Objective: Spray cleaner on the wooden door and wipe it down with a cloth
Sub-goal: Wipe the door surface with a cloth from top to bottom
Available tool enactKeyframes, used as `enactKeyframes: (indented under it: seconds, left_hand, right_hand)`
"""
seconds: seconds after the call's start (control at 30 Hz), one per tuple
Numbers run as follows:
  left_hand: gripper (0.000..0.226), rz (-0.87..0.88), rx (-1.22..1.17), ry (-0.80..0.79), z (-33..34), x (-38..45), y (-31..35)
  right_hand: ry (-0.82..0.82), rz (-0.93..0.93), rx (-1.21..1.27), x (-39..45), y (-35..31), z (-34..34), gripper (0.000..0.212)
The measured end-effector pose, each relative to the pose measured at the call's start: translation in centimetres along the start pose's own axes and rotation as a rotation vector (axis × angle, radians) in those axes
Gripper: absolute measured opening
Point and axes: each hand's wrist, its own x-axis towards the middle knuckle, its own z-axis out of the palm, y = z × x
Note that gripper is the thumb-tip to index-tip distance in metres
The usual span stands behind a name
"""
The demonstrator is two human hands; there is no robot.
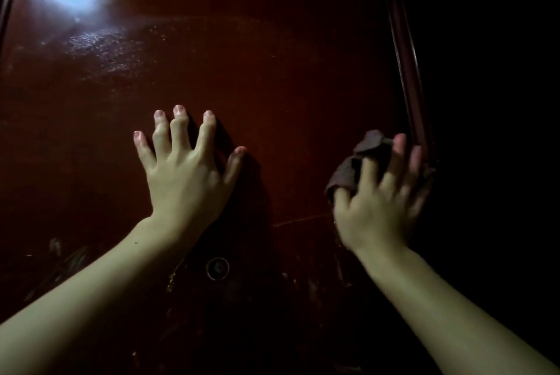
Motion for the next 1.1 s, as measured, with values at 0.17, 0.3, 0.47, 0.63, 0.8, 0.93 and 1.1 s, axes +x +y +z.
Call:
enactKeyframes:
  seconds: [0.17,0.3,0.47,0.63,0.8,0.93,1.1]
  left_hand:
    - [0.074,0.006,0.026,-0.004,-0.5,0.0,-0.1]
    - [0.075,0.012,0.024,-0.031,-0.9,0.0,-0.4]
    - [0.073,0.022,0.037,-0.024,-0.6,0.0,-0.4]
    - [0.074,0.022,0.042,-0.034,-0.6,0.1,-0.3]
    - [0.072,0.070,0.064,-0.071,-1.6,0.2,-1.4]
    - [0.069,0.174,0.096,-0.110,-2.7,0.1,-3.7]
    - [0.075,0.099,0.017,-0.039,-3.9,-1.1,-8.9]
  right_hand:
    - [0.007,-0.492,0.024,-2.4,-5.5,0.5,0.074]
    - [0.022,-0.383,0.022,-1.4,-2.8,0.7,0.076]
    - [-0.006,0.057,0.031,-0.3,1.8,0.3,0.080]
    - [0.011,-0.235,0.014,-3.9,-2.8,0.5,0.077]
    - [-0.026,-0.419,0.001,-3.4,-4.3,0.7,0.079]
    - [-0.040,-0.099,0.006,1.0,-3.9,-0.1,0.082]
    - [-0.097,-0.021,0.034,4.0,-9.6,-0.5,0.083]
